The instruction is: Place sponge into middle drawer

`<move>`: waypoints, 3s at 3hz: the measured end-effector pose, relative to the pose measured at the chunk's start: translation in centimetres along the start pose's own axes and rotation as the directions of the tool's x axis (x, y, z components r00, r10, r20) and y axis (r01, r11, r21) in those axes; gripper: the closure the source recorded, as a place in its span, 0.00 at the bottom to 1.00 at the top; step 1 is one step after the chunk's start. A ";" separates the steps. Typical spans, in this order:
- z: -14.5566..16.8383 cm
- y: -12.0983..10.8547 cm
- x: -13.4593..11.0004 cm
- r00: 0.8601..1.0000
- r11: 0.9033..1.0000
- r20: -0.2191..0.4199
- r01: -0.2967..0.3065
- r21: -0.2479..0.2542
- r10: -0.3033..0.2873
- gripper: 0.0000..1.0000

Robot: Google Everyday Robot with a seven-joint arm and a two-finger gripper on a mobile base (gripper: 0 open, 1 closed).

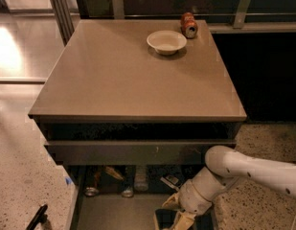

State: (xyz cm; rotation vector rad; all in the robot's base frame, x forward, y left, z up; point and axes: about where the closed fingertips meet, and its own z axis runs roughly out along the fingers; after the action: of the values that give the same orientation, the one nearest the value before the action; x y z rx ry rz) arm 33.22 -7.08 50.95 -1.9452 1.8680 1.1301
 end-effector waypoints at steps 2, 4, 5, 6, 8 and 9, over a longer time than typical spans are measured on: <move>2.5 0.3 1.5 0.998 0.973 -0.012 0.063 0.223 -0.062 1.00; 2.8 -0.1 1.7 0.998 0.975 0.026 0.055 0.216 -0.062 1.00; 4.5 -1.2 2.3 0.996 0.976 0.076 0.036 0.216 -0.054 1.00; 5.5 -2.8 2.4 0.994 0.969 0.099 0.025 0.246 -0.051 1.00; 7.5 -4.6 4.1 0.983 0.972 0.182 -0.024 0.234 -0.020 1.00; 7.6 -4.6 4.1 0.983 0.972 0.182 -0.024 0.234 -0.020 1.00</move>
Offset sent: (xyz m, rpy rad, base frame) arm -0.0235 0.0028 -0.0373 -0.0075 -0.3159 -0.1495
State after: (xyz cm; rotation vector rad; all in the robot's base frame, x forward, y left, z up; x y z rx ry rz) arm 34.22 -4.60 41.62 -1.6528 1.8141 0.9990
